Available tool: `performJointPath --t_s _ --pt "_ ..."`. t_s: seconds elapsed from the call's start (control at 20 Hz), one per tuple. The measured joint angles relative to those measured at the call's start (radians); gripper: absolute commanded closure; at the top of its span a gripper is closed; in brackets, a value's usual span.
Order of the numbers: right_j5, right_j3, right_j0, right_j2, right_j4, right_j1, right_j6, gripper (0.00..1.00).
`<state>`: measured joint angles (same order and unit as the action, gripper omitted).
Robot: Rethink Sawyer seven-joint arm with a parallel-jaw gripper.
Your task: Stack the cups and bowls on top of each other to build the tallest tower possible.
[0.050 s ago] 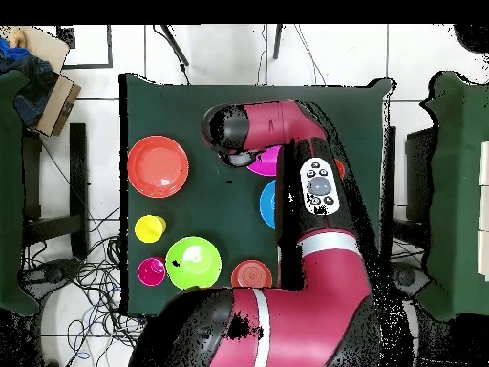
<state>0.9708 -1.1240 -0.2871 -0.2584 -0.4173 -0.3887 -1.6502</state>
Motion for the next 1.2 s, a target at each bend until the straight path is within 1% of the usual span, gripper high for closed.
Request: performJointPath --t_s 0.8,1.2 --pt "0.0 0.0 0.0 0.0 -0.008 0.067 0.0 0.0" --pt "0.0 0.0 0.0 0.0 -0.009 0.066 0.0 0.0"
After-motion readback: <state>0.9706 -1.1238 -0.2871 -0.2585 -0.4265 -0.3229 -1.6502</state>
